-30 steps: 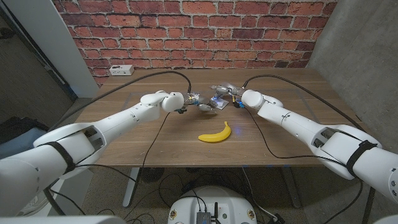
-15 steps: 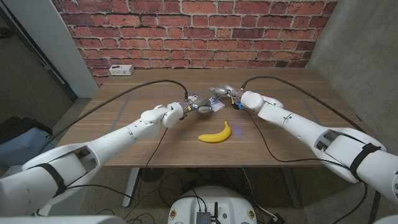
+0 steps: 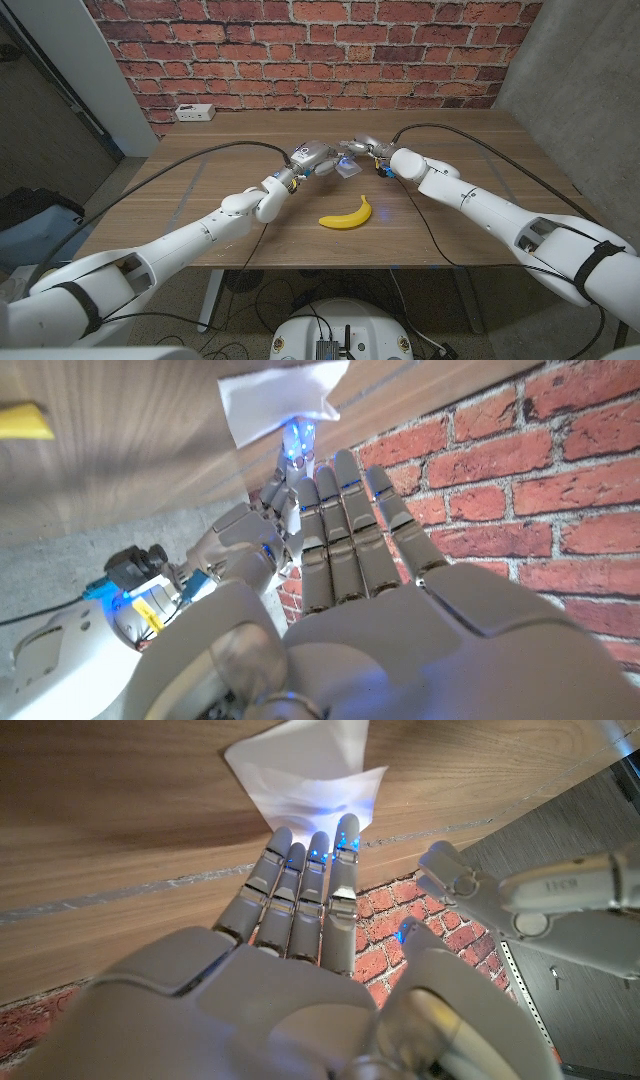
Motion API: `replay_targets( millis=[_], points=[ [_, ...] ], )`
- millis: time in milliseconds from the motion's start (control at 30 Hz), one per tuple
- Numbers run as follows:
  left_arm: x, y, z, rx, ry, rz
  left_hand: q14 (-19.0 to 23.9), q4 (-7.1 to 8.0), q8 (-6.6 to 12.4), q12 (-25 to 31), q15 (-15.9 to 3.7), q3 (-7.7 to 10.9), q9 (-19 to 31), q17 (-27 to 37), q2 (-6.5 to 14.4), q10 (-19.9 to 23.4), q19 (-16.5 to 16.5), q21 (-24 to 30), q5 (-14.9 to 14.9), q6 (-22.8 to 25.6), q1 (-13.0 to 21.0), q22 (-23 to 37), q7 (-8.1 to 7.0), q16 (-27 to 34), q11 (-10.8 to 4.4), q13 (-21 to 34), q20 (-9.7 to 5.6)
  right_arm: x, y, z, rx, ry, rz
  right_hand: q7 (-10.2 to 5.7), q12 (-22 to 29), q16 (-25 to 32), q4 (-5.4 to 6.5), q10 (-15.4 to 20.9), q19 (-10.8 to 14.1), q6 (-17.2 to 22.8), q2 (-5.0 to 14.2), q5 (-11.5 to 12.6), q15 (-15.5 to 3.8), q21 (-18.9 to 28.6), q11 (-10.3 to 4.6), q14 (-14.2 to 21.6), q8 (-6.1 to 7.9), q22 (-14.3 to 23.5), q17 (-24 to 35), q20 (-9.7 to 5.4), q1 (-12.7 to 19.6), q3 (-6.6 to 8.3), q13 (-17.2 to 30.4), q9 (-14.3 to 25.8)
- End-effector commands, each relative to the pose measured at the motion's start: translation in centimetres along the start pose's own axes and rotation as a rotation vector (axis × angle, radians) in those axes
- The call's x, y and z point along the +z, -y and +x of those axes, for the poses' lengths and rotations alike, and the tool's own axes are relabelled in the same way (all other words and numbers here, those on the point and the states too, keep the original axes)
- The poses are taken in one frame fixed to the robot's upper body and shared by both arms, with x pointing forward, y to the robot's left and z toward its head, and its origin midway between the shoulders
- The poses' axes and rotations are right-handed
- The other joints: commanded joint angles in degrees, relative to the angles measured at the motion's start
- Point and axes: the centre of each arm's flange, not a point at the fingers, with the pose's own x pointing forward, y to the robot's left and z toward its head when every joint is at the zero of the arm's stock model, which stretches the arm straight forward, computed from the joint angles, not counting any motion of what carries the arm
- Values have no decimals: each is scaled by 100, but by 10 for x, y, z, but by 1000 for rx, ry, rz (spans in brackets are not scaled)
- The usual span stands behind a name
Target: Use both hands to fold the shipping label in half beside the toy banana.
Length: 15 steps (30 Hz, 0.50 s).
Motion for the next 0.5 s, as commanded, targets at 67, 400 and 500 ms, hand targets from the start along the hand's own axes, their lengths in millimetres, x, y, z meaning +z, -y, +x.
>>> replay_targets(
  millis=[67,400,500],
  points=[
    [-2,-10,-15,148,10,-36,-5,-2,-5,82,-50,-61,61,192,-1,-41,22,74,25,41,145,40,-12,120,-96,116,-5,14,4,-8,-79,88,33,-29,-57,63,-104,-32,-19,-84,49,18,-11,-49,-14,-21,0,20,22,76,145,67,-28,5],
    [-7,-13,-20,188,-14,-69,-361,69,-224,147,-21,-141,100,404,-28,-297,-178,111,25,-321,188,85,-43,91,31,294,-3,20,6,-13,-152,148,70,-182,-335,96,-409,-692,-149,-1075,116,-54,60,-234,-129,-259,-166,27,87,148,556,238,-172,11],
    [-9,-14,-22,198,-30,-89,-436,79,-279,135,-25,-126,105,387,-54,-414,-200,123,28,-430,186,89,-59,27,24,324,-6,21,6,-14,-163,155,85,-254,-361,95,-436,-771,-186,-1273,112,-59,67,-274,-131,-321,-169,27,100,148,586,236,-193,14]
  ],
)
